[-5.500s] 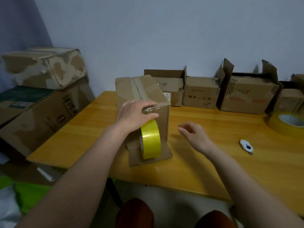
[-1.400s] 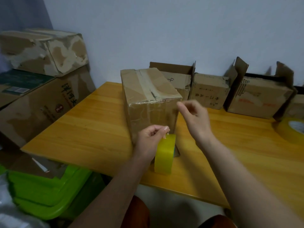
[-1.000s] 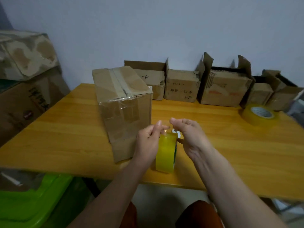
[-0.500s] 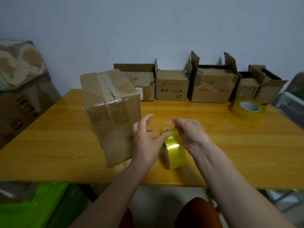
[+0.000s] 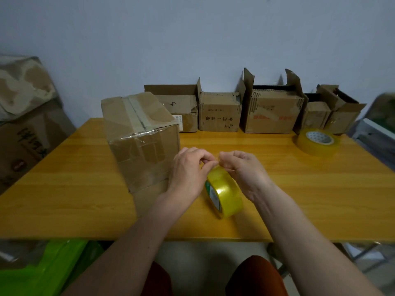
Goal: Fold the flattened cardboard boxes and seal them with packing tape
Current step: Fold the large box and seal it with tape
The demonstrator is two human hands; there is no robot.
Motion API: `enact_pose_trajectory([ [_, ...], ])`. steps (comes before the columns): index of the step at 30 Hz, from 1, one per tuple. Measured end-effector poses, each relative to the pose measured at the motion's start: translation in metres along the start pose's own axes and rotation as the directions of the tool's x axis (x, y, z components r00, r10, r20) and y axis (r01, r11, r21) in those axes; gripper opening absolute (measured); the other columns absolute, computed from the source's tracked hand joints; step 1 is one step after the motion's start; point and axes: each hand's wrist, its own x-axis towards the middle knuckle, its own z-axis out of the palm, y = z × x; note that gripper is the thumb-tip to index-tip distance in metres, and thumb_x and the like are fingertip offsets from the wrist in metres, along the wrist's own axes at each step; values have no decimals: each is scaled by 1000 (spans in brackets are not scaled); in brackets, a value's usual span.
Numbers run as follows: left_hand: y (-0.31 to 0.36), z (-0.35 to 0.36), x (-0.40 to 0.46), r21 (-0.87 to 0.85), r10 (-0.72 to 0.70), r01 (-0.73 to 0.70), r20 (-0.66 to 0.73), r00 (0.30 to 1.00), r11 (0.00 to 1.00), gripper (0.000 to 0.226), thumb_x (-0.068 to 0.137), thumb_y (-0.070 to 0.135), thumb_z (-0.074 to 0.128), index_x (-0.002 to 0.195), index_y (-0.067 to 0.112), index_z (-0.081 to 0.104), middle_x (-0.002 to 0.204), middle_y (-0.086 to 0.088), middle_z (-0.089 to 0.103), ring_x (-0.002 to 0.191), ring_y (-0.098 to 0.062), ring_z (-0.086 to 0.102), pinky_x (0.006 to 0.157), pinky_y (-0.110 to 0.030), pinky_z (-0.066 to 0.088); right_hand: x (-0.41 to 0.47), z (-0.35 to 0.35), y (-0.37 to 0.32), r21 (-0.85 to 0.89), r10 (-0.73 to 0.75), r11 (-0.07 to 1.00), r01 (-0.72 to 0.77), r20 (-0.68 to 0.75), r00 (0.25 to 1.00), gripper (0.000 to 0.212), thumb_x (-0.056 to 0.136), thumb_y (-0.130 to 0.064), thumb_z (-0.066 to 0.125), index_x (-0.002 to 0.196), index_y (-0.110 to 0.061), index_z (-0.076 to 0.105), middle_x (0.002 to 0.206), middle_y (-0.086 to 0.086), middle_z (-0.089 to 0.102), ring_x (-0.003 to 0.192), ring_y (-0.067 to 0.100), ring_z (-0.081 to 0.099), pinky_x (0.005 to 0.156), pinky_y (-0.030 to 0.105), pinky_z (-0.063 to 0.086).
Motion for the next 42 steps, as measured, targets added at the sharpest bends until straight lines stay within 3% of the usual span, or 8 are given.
enact_pose_trajectory([
  [5,-5,6,5,-11,-85,85,-31,996,996,13,85,23,72,77,28,63,76,17,54,83,-13,51,74,-31,42,-6,-16,4,-309,-1,951,4,12,1000,83,82,-31,74,148,-35,24,111,1,54,104,18,56,83,30,49],
  [9,-7,7,11,-55,-157,157,6,988,986,14,88,23,68,77,29,60,77,15,54,83,-11,51,73,-29,45,-11,-26,25,-569,184,816,-99,94,978,52,64,-32,87,101,-4,64,84,5,62,78,15,56,67,30,43],
  [14,-3,23,13,-102,-216,221,55,975,970,20,92,22,63,77,32,54,79,13,53,78,-8,48,68,-25,43,-12,-49,25,-596,-10,802,29,36,999,44,60,-23,90,91,-17,58,83,-6,61,75,10,55,64,21,43],
  [23,-18,57,-10,5,-323,328,192,927,945,20,95,23,58,115,19,61,106,5,58,103,-15,57,85,-27,45,-26,-90,45,-997,-27,-79,24,26,999,29,83,-35,68,103,-25,51,115,2,64,111,22,57,89,28,37],
  [28,-24,0,-16,77,-64,73,-117,991,994,34,96,17,53,130,17,57,83,10,59,82,-16,58,78,-36,51,-11,-60,25,-997,-219,78,4,-14,976,47,86,-51,61,113,-15,47,118,6,55,110,23,51,85,30,42],
  [32,-47,-58,1,394,109,61,-395,912,917,40,86,20,68,125,14,60,116,-9,60,112,-30,50,96,-55,44,7,8,-3,-914,-421,252,318,192,887,54,91,-44,57,135,-17,40,127,6,45,119,23,42,96,30,39],
  [36,-83,-104,27,444,-16,142,-276,961,885,44,90,37,64,129,18,58,130,-5,57,123,-29,42,106,-44,34,33,79,-31,-831,-468,214,514,375,800,58,93,-37,58,144,-24,34,144,10,33,134,27,28,109,36,31],
  [42,-107,-116,21,341,-31,79,-144,989,937,47,85,37,70,128,21,62,132,1,58,125,-23,40,103,-37,39,60,130,-35,-821,-226,394,413,349,909,81,84,-39,69,149,-29,23,148,12,22,136,34,27,112,43,27],
])
